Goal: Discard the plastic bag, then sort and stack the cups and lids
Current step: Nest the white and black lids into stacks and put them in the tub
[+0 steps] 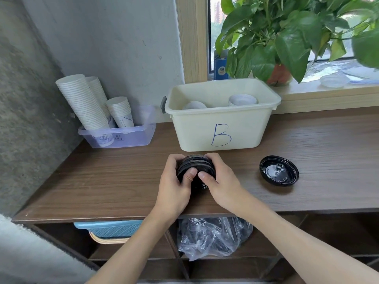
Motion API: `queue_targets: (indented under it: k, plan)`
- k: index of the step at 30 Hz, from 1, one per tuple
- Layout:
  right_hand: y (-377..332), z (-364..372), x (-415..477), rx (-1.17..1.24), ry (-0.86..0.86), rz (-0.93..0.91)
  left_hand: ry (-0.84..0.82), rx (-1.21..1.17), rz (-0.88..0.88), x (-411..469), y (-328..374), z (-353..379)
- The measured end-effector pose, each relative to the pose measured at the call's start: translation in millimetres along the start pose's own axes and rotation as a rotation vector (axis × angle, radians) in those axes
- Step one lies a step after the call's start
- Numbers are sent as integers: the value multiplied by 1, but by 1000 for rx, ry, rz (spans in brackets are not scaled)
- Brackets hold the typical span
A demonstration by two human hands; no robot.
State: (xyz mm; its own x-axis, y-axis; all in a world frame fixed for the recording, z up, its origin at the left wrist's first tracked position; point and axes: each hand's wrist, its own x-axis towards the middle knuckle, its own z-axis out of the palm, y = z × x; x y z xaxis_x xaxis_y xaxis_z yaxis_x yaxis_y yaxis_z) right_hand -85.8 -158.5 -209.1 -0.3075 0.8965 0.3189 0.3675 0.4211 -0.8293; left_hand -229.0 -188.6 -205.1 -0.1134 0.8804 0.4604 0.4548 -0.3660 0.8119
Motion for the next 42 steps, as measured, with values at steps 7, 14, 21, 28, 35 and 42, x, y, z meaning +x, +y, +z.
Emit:
queue_targets:
  k: [7,14,21,28,35,42]
  plan:
    - [0,1,0,1,33,-65,1,-21,16,0,0,2]
    - [-3,1,-1,68,77,-87,12,-46,-9,3,-2,0]
    - [-3,1,1,52,78,-65,-99,-5,29,0,-3,4]
    - [-4,-2,0,84,64,-44,-117,5,55,-1,-1,2]
    - [-3,-4,0,109,85,-37,-63,30,49,-1,-1,4]
    - [-4,-4,-1,78,50,-60,-21,53,75,-5,0,5]
